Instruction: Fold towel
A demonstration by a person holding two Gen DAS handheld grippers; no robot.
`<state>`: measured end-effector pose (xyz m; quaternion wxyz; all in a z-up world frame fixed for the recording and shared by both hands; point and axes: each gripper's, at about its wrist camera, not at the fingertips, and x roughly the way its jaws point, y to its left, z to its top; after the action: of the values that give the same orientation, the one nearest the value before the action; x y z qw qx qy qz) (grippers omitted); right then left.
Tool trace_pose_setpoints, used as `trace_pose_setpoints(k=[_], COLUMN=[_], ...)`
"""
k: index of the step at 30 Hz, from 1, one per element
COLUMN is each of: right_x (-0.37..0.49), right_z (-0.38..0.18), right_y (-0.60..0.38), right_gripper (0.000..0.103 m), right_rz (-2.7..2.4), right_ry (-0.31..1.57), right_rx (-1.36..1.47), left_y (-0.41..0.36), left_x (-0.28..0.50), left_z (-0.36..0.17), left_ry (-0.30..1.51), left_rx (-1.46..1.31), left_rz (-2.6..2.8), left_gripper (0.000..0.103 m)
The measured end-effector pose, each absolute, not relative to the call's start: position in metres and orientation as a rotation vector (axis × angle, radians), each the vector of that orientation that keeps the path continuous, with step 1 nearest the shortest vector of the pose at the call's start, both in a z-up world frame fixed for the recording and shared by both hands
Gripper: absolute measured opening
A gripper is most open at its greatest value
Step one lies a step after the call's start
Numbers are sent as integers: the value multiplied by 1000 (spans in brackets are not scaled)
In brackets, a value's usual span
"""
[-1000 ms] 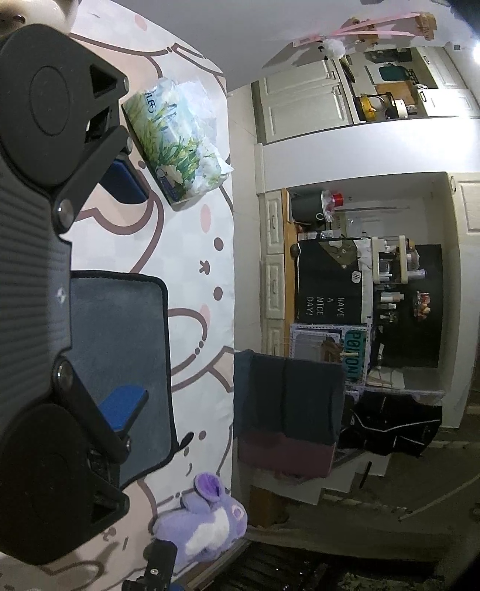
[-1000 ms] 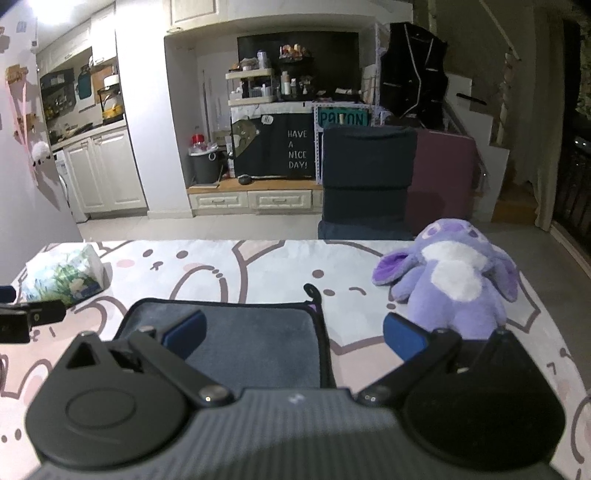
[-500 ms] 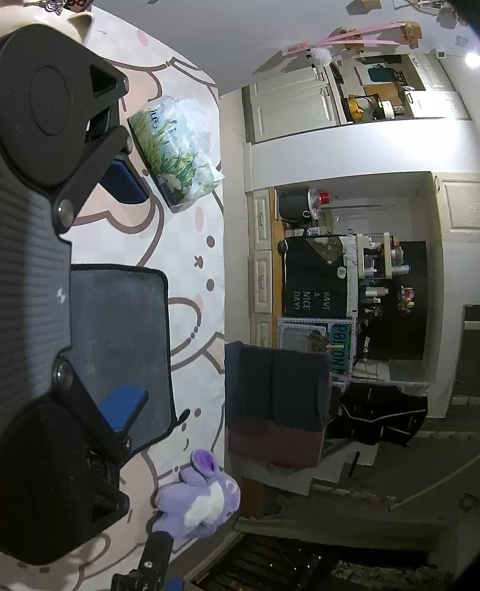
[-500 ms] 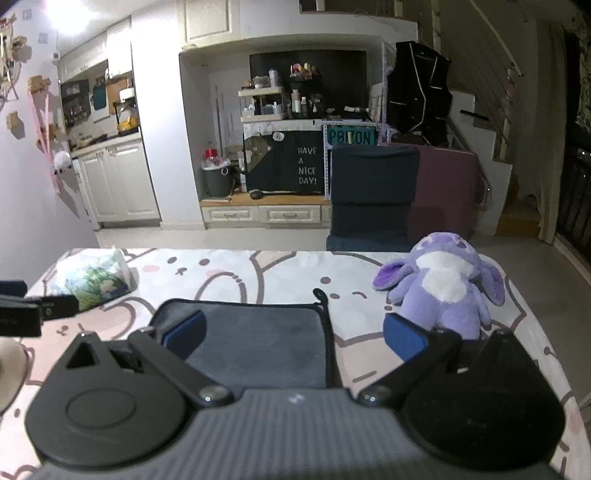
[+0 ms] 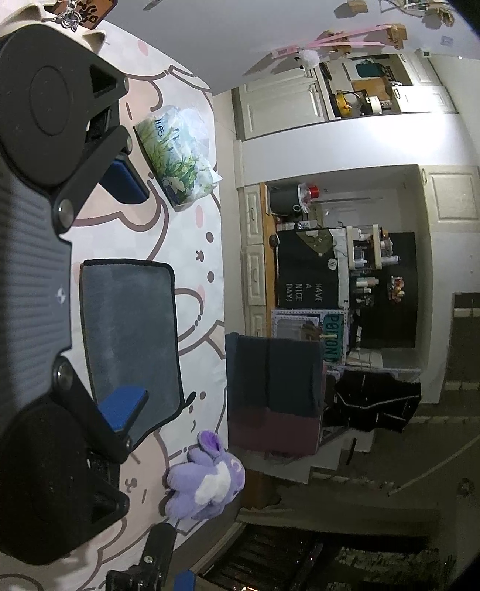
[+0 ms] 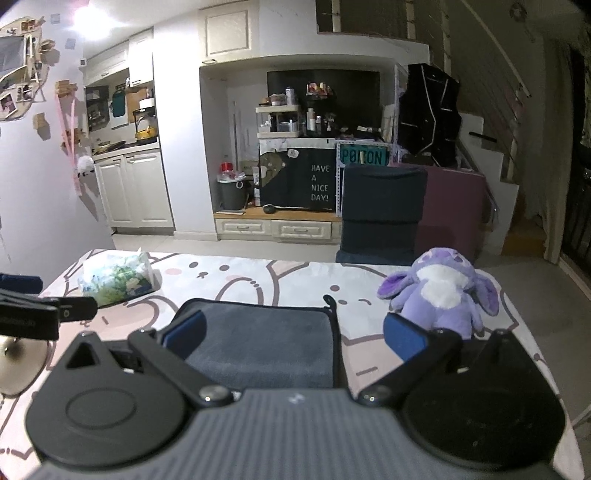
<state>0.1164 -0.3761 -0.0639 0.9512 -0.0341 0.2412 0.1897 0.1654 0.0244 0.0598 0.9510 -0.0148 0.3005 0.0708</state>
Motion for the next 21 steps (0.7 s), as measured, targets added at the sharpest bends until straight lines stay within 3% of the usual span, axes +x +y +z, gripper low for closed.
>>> trace_pose_setpoints(k=[21], right_x=[52], right_z=[-70], right_y=[-399], right_gripper=[103], right_rz=[431], right_ry=[488], right_rx=[-26], left_y=[19], left_x=[96], left_z=[65], left_ry=[529], left_rx=[-33], left_rz=[111], left_gripper=[103])
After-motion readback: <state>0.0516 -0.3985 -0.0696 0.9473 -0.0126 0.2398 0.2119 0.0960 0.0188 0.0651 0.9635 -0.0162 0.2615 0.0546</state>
